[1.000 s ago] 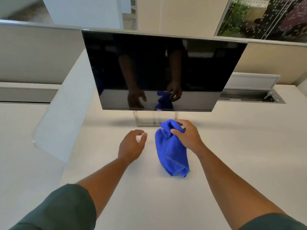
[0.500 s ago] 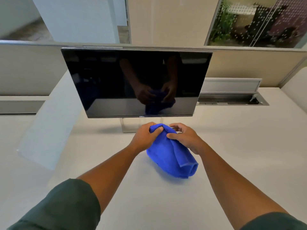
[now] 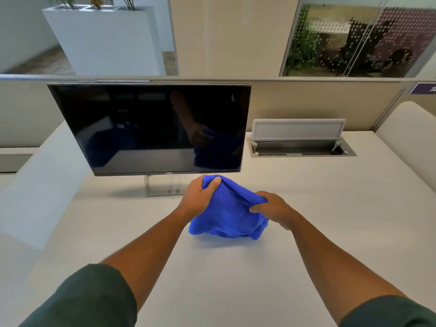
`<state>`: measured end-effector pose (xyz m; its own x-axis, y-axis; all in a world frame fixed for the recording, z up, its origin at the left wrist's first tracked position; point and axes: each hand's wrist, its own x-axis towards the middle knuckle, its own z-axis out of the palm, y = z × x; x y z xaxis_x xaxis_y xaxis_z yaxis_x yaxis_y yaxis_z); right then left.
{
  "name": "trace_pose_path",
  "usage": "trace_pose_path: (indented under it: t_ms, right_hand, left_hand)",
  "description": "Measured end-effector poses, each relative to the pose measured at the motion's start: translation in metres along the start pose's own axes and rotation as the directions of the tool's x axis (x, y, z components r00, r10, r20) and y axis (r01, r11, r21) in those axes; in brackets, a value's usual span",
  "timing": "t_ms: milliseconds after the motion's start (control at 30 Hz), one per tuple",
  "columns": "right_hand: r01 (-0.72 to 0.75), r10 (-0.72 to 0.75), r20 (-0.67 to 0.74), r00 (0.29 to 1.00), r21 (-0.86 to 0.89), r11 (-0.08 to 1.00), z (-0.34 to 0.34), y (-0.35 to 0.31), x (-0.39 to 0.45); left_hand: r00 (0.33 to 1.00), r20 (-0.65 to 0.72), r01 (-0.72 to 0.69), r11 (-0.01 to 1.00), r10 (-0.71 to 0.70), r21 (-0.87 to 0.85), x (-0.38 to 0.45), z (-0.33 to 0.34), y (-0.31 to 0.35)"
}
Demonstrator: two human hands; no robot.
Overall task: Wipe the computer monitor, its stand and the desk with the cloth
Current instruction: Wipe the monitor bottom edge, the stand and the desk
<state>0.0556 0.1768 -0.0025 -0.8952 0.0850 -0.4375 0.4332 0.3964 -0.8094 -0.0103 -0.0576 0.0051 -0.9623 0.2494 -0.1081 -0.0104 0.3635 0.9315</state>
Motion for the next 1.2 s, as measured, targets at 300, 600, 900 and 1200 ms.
trace_pose_path:
  t_ms: [300, 600, 900, 1200]
  right_hand:
    - [-0.04, 0.116, -0.108, 0.987, 0.536, 0.843, -0.048, 0.029, -0.006]
    - [-0.139, 0.315, -0.147, 0.937, 0.672, 0.727, -0.071, 0.033, 0.007]
    - [-0.218, 0.304, 0.018, 0.953, 0.738, 0.639, -0.096, 0.054, 0.017]
    - [-0.214, 0.282, -0.16, 0.946, 0.346, 0.914, -0.114, 0.092, 0.031]
  left_hand:
    - [0.944, 0.061, 0.327, 0.895, -0.324, -0.302, 0.002, 0.042, 0.009]
    - [0.782, 0.436, 0.579, 0.777, -0.445, -0.245, -0.001, 0.076, -0.007]
    - [0.798, 0.423, 0.538, 0.824, -0.43, -0.178, 0.003, 0.11, -0.014]
    - [0.914, 0.269, 0.345, 0.93, -0.302, -0.129, 0.018, 0.14, -0.013]
